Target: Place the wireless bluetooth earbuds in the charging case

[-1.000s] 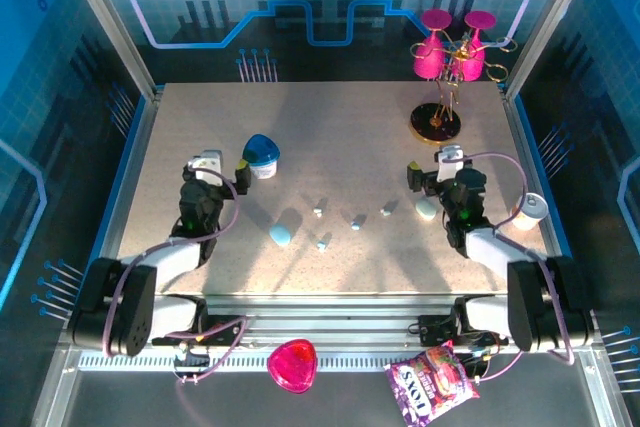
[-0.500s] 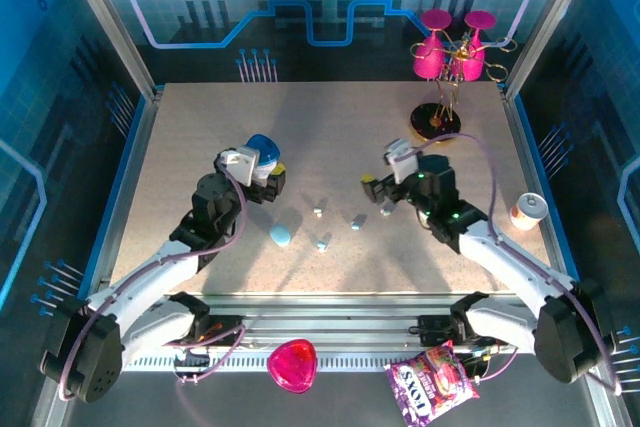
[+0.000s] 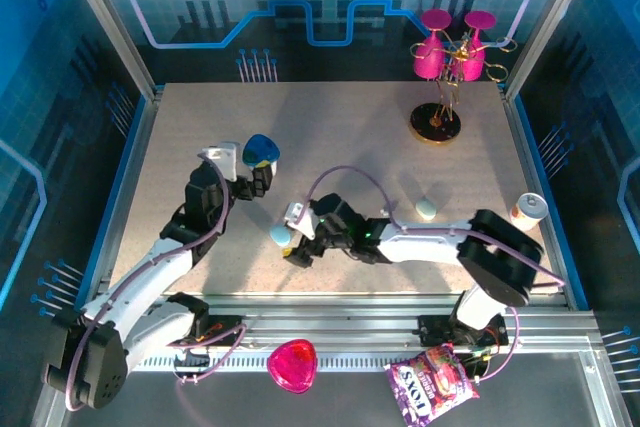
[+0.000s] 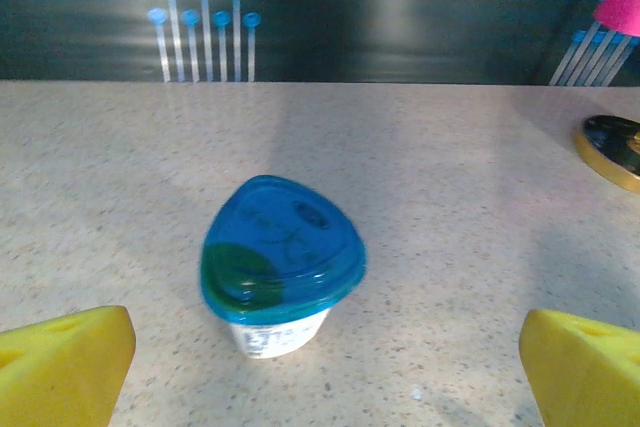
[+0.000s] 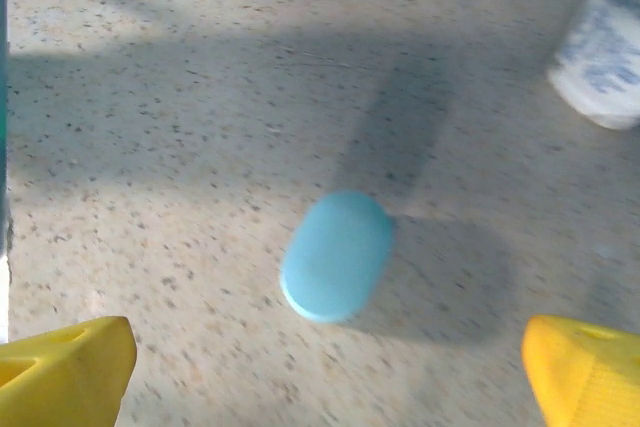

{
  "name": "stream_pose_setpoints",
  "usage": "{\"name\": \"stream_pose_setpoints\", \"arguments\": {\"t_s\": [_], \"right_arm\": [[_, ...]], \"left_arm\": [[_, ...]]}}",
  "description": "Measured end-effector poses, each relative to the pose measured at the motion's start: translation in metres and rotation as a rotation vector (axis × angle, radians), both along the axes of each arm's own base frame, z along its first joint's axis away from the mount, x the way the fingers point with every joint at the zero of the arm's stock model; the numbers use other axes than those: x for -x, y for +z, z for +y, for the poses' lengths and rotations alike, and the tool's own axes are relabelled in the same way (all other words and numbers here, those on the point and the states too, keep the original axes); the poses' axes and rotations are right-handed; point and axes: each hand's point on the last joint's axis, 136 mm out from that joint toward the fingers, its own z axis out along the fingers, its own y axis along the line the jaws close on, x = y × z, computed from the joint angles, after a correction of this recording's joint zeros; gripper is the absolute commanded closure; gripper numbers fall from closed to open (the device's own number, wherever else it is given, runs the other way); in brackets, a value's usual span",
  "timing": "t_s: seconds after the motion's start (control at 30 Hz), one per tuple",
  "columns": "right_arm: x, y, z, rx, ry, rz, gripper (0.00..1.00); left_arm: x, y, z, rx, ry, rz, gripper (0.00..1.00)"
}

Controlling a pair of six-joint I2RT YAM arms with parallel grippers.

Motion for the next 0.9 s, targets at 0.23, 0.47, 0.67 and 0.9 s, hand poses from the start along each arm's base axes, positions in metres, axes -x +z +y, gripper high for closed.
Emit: {"name": "stream_pose_setpoints", "arguments": {"t_s": [0.23, 0.47, 0.67, 0.9], "right_arm": [[-0.005, -0.039, 0.02, -0.019, -0.049, 0.056, 0.25], [-0.009, -0.063, 0.021, 0.007, -0.07, 0.066, 0.25], [-0.009, -0.077, 0.024, 0.015, -0.073, 0.081, 0.35], [-0.019, -0.077, 0.032, -0.013, -0.097, 0.083, 0.47]], "left_arm": [[0.002, -0.002, 0.022, 0.032, 0.088, 0.023, 0.01], [0.004, 0.0, 0.027, 0.029, 0.104, 0.02, 0.01], [0.005, -0.001, 0.028, 0.027, 0.107, 0.026, 0.01], [0.006, -0.004, 0.028, 0.023, 0.107, 0.039, 0.01]]}}
